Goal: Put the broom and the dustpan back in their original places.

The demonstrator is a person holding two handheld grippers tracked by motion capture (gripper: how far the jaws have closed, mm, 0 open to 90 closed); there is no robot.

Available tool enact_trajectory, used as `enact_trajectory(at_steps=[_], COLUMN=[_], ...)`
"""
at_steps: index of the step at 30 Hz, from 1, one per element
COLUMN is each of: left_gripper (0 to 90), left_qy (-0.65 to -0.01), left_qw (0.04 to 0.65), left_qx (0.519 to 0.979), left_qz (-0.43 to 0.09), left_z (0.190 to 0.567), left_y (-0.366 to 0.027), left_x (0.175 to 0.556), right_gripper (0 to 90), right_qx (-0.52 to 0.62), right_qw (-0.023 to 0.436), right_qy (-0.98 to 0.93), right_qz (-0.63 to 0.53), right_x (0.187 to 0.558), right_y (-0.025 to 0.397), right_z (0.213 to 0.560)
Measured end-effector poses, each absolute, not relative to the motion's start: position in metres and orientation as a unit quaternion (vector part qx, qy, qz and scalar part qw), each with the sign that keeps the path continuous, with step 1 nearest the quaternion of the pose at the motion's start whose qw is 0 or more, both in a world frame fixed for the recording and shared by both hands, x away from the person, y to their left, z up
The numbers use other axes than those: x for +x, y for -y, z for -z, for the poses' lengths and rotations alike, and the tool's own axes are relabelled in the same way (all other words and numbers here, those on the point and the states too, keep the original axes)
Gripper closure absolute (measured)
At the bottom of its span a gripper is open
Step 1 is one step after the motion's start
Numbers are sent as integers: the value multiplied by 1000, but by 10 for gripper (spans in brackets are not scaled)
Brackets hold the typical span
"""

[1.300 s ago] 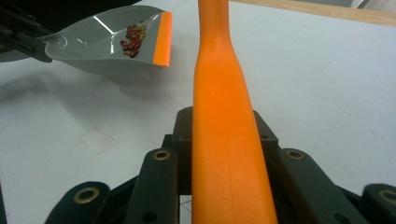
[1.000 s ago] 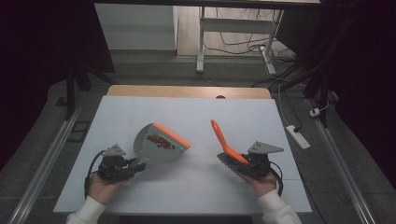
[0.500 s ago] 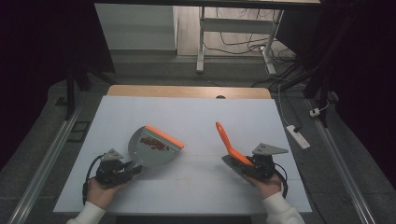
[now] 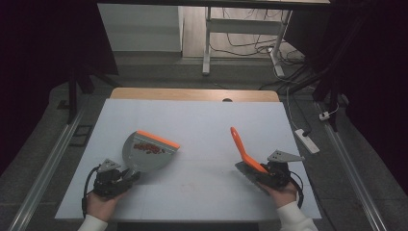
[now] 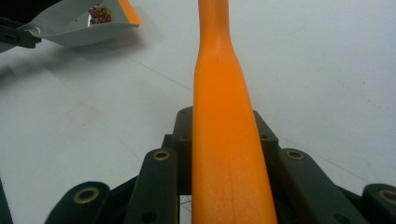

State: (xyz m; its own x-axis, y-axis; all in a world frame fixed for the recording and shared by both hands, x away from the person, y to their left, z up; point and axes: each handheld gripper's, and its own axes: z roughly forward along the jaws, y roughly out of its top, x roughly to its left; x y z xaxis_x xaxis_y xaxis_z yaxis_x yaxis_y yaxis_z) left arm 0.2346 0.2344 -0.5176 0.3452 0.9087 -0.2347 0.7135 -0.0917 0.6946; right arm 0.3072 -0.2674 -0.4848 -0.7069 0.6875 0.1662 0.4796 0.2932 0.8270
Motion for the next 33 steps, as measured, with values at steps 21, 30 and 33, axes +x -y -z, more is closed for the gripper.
enact_trajectory(at_steps=[21,30,33], left_gripper=[611,611,611], left_qy=[-619,-633,-636], left_qw=[363,357,357], left_qx=[680,670,668], left_qz=[-148,-150,-148], left_z=[528,531,531], left_y=[-239,-241,-242], left_x=[232,234,234], right_gripper=[706,706,706], right_qx=[386,401,409], right_qw=[100,98,96], right_qy=[-795,-801,-800], right_qz=[-457,-434,-429], right_x=[306,311,315], right_y=[270,271,274], right_z=[492,501,505])
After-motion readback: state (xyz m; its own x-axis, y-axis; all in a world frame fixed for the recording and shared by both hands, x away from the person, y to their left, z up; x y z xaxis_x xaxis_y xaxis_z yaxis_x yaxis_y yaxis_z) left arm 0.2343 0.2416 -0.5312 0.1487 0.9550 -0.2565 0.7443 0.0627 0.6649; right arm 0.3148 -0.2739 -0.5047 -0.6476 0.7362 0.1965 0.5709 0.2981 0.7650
